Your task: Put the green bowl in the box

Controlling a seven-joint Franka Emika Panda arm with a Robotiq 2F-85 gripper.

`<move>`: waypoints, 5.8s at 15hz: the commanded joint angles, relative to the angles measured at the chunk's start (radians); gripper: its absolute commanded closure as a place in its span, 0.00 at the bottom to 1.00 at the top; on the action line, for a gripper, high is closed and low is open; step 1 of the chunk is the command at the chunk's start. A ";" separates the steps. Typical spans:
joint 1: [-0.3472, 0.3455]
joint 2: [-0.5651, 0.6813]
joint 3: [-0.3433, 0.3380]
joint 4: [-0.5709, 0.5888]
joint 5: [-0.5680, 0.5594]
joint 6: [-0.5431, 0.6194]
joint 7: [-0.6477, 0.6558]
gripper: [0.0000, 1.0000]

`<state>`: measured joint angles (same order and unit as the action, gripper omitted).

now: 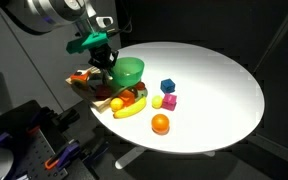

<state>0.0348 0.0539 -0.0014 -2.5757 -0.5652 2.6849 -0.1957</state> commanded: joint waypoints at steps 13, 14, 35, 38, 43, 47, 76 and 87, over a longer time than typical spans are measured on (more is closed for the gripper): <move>0.064 0.014 0.051 -0.031 -0.044 0.096 0.038 0.98; 0.068 0.019 0.049 -0.027 -0.056 0.093 0.045 0.98; 0.077 0.093 0.049 0.001 -0.148 0.092 0.142 0.17; 0.073 0.081 0.053 -0.008 -0.129 0.103 0.131 0.00; 0.064 0.035 0.060 -0.031 -0.081 0.153 0.120 0.00; 0.064 -0.017 0.057 -0.049 -0.009 0.176 0.129 0.00; -0.004 -0.482 -0.036 -0.063 0.484 -0.571 0.014 0.00; -0.018 -0.572 -0.050 -0.060 0.504 -0.571 0.042 0.00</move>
<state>0.0222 -0.5185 -0.0574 -2.6372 -0.0645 2.1153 -0.1512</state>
